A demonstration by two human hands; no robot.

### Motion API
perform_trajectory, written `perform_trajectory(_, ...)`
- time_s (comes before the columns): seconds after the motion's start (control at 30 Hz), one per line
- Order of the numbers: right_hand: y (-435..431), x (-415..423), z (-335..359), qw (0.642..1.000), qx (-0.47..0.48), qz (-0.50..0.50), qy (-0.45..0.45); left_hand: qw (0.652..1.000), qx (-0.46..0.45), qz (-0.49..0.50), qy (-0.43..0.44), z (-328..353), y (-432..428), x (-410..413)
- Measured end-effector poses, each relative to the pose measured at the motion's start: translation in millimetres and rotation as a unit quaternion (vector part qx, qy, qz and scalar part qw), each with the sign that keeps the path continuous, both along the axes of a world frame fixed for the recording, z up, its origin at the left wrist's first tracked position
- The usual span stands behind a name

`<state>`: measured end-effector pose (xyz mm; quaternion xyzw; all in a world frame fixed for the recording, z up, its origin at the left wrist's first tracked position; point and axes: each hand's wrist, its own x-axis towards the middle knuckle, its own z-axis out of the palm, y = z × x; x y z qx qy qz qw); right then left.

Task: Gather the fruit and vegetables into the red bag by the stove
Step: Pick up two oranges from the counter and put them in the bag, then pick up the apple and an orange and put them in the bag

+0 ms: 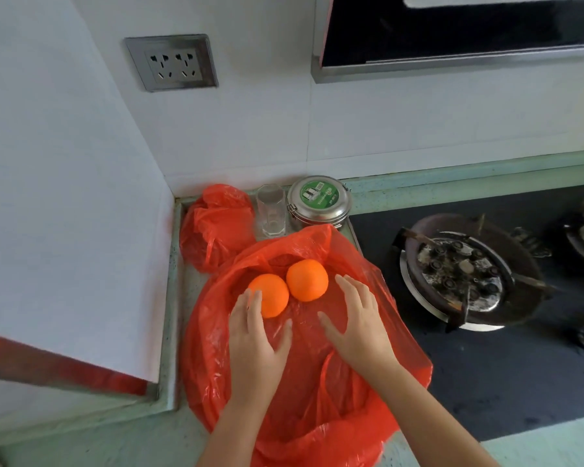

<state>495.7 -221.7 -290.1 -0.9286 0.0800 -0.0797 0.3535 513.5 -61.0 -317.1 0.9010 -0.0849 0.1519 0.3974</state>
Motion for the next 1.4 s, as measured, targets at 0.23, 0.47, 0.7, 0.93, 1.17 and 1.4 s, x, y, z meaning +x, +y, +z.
perform_trajectory(0.23, -39, -63, 29, 0.994, -0.100, -0.024, -0.035, 0.988, 0.066, -0.120, -0.076, 33, -52, -36)
perform_trajectory(0.47, -101, -146, 41, 0.972, -0.183, -0.143, -0.035, 0.957, 0.089, -0.253, -0.113, 47, -135, -80)
perform_trajectory(0.7, -186, -239, 49, 0.943, -0.197, -0.267, -0.037, 0.910, 0.101, -0.379, -0.137, 61, -237, -142)
perform_trajectory(0.93, -295, -360, 70, 0.894, -0.222, -0.385, -0.055, 0.867, 0.091, -0.462, -0.166, 81, -369, -237)
perform_trajectory(1.17, -375, -504, 87, 0.826, -0.244, -0.506, -0.034, 0.785, 0.060, -0.583, -0.200, 101, -494, -360)
perform_trajectory(1.4, -401, -620, 83, 0.732, -0.239, -0.637, -0.025, 0.699, 0.048, -0.683, -0.205, 102, -570, -470)
